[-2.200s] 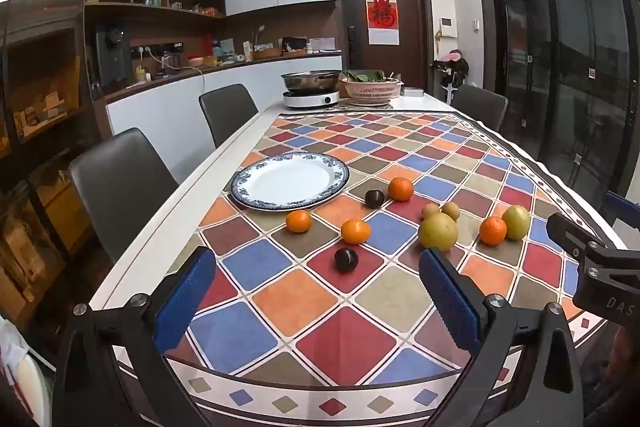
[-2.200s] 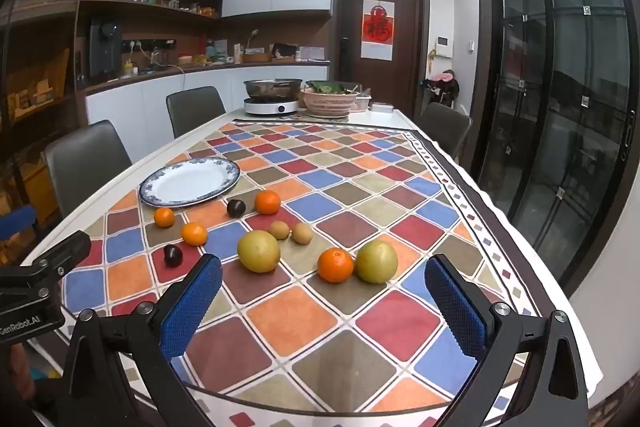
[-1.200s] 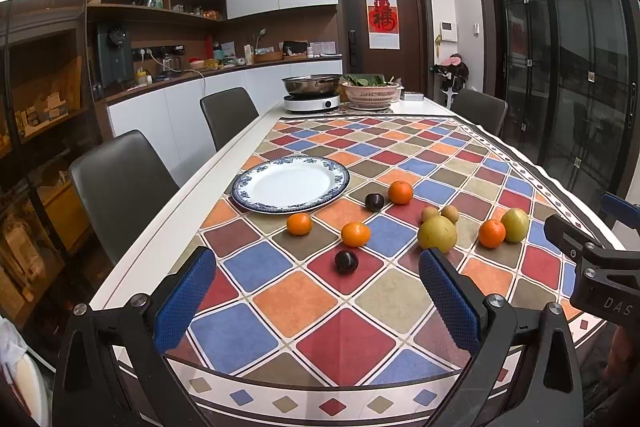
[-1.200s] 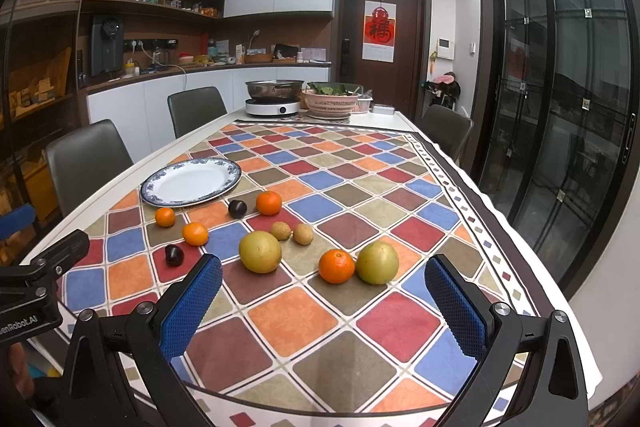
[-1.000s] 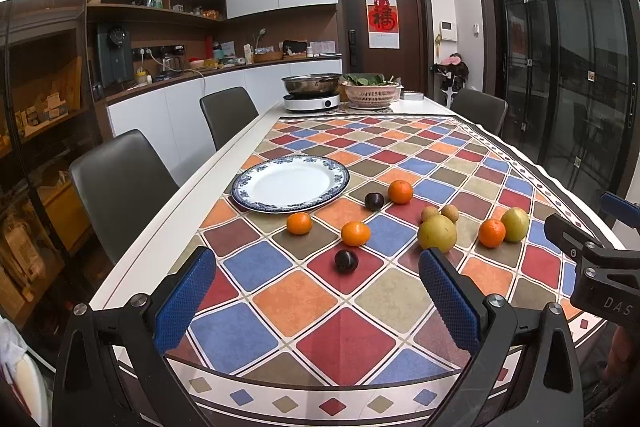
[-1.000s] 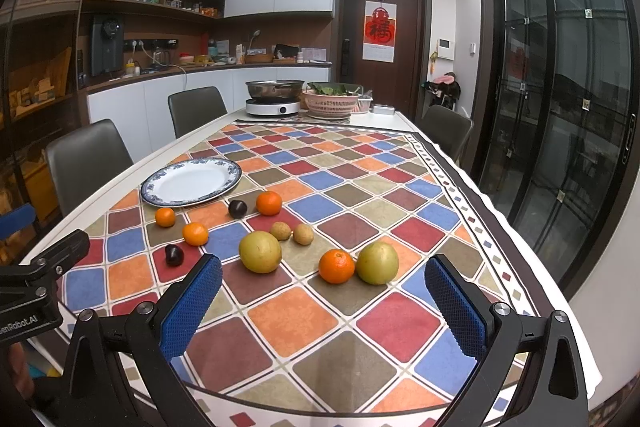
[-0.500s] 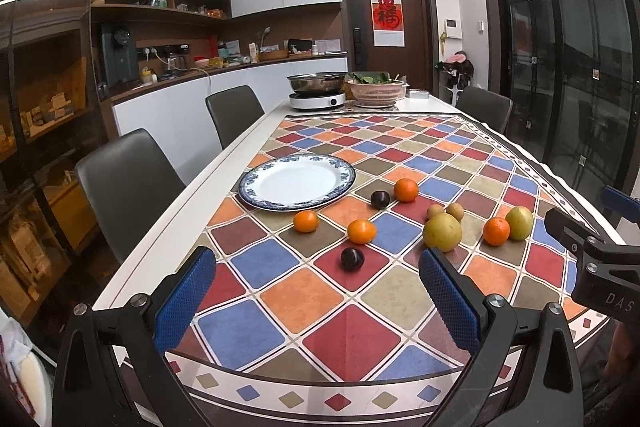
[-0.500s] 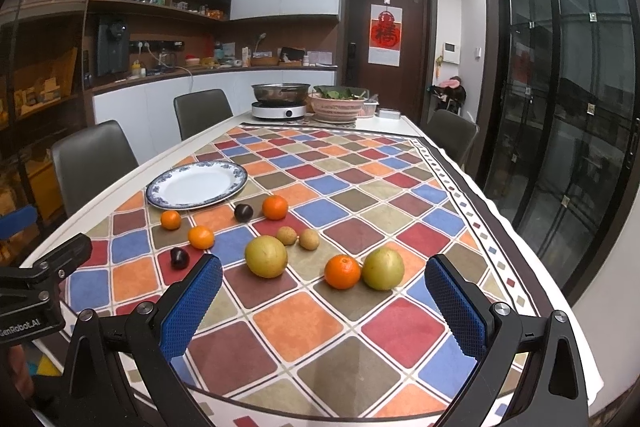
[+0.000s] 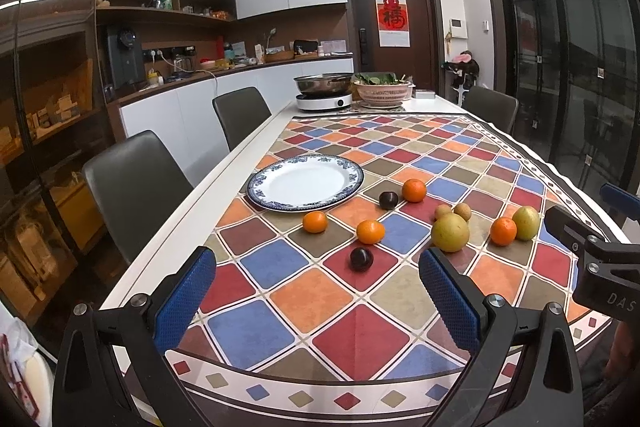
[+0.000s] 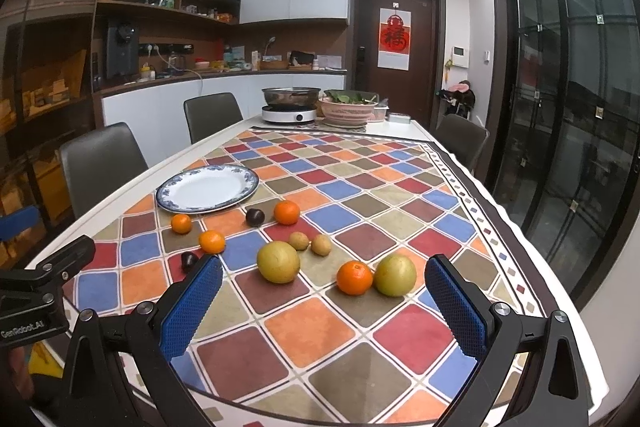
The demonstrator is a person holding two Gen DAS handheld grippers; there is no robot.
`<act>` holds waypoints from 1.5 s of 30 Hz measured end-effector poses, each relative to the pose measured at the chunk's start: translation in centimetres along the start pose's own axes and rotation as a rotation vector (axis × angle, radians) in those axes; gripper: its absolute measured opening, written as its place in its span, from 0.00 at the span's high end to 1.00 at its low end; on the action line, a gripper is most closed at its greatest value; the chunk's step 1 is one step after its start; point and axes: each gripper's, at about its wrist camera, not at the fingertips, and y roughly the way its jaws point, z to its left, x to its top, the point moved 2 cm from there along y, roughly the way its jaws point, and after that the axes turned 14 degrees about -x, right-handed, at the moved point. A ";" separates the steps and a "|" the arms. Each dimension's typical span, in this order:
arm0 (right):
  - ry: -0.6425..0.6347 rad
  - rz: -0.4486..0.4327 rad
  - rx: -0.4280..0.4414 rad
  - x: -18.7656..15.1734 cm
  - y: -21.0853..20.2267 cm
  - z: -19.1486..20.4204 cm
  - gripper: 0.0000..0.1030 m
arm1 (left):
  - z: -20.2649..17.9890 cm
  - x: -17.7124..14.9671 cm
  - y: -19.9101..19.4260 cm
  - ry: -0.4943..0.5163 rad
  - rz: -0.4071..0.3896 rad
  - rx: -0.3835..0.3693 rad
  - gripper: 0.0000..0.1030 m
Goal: Organize fruits
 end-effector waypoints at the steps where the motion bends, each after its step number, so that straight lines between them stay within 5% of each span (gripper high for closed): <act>1: 0.000 0.001 0.004 0.0 0.0 0.1 0.01 | 0.0 0.0 0.0 0.001 0.000 0.004 0.00; 42: -0.085 0.026 0.064 -0.4 1.2 1.9 0.01 | 0.0 -0.4 2.6 0.006 0.030 -0.033 0.00; 45: -0.119 0.042 0.095 -0.4 2.3 2.6 0.01 | 0.1 -0.2 3.1 0.025 0.036 -0.036 0.08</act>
